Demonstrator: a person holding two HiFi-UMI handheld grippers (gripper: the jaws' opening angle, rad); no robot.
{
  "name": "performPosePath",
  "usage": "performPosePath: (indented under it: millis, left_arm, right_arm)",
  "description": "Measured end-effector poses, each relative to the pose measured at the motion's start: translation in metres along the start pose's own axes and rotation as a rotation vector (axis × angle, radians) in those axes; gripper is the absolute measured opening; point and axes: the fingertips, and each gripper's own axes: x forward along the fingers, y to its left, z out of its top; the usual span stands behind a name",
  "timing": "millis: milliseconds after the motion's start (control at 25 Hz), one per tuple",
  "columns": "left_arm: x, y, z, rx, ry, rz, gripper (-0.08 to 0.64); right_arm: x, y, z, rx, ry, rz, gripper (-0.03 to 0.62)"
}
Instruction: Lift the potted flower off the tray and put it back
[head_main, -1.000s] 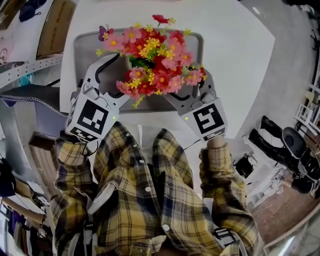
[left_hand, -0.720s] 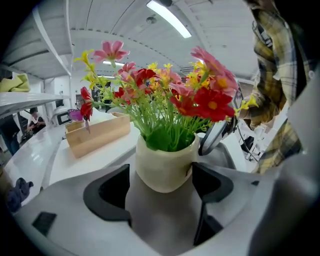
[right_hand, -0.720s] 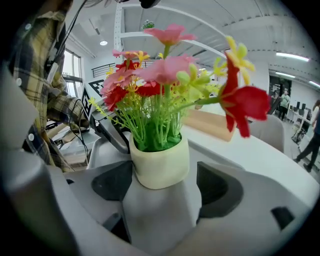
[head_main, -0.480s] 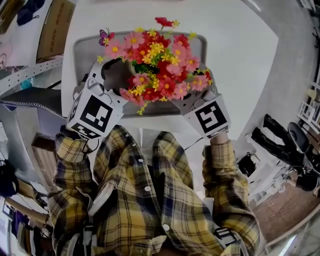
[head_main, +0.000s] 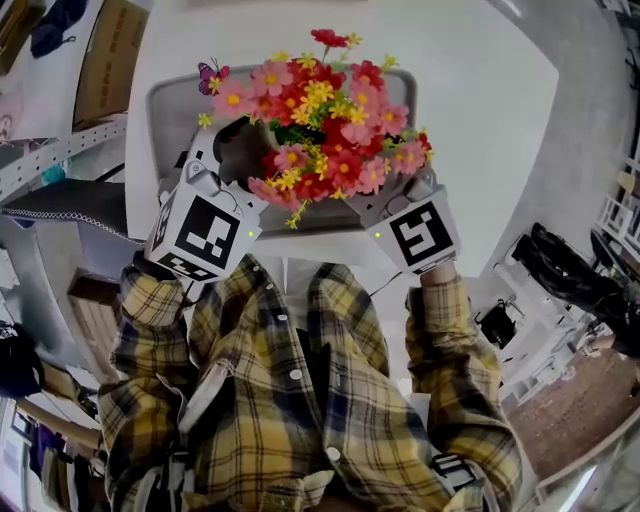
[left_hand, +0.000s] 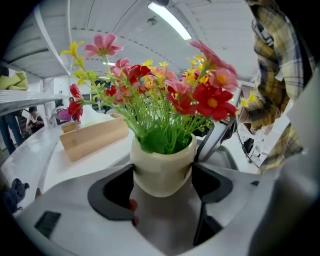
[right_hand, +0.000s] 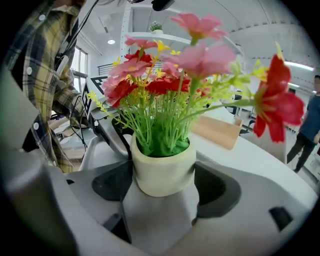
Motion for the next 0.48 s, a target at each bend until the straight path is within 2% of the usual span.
performPosePath:
  millis: [480]
  left_arm:
    - [0.0018,-0.0008,-0.0006,-0.006,0.021,-0.01,0.373]
  right_arm:
    - [-0.0006,0.0004,-0.0001,0.003,-0.002,-0.03,0.374]
